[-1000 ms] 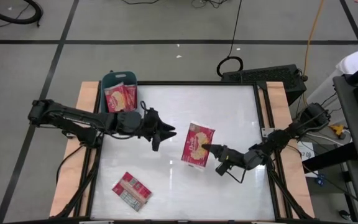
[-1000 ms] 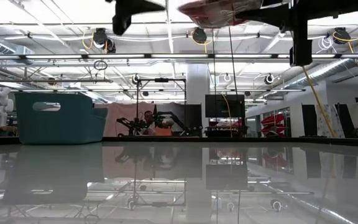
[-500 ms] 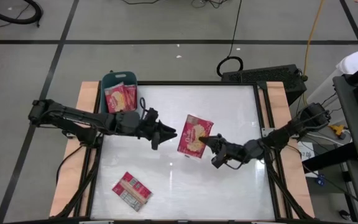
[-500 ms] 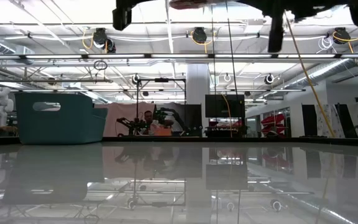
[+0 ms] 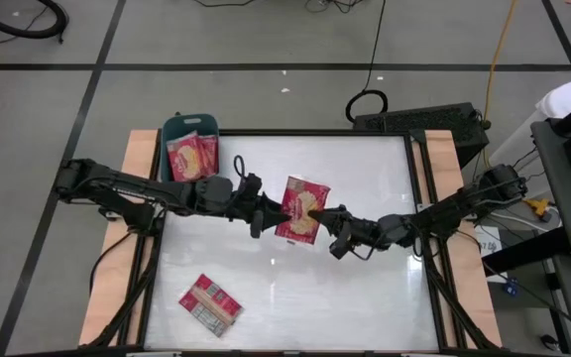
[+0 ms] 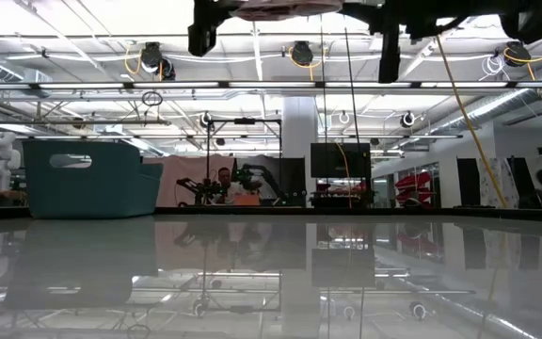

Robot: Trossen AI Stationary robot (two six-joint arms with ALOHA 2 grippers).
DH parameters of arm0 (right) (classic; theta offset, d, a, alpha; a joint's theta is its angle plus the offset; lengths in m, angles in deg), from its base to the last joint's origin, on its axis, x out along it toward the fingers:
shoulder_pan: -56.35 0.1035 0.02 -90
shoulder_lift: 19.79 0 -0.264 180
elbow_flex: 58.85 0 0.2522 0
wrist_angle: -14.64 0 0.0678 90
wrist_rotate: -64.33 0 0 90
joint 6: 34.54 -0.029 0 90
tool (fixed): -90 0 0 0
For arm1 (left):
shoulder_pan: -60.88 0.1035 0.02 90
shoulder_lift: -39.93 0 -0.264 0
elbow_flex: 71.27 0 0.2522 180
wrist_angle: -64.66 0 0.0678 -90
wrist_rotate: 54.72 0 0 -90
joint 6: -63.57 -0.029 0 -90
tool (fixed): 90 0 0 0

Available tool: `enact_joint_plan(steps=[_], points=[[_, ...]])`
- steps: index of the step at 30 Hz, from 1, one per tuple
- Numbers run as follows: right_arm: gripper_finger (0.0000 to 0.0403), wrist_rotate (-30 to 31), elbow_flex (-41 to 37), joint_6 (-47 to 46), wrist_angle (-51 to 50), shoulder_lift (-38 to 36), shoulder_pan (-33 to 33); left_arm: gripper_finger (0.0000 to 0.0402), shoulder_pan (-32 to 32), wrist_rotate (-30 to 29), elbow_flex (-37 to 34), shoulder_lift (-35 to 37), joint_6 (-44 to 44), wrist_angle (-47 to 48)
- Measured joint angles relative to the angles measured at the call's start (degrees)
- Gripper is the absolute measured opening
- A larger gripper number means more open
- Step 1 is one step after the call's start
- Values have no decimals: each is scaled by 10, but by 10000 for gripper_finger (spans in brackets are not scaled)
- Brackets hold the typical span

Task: Sort popcorn bags into baskets
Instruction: Stack the red popcorn bag on top of the other red popcorn bag into the blue bin

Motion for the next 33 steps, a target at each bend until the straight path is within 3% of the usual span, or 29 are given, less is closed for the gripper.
enact_joint_plan(steps=[5,14,21,25,33], points=[[15,-15,0,-5,2,2,-7,157,11,3,0,0,1,-2],[35,-13,0,-71,-14,2,-12,19,37,17,0,0,-3,15],[104,-11,0,-130,-18,3,-11,28,68,86,0,1,16,12],[133,8,0,-236,-42,3,-11,18,103,140,0,16,10,22],[159,36,-23,-445,-46,3,-11,18,189,153,0,82,-37,170]])
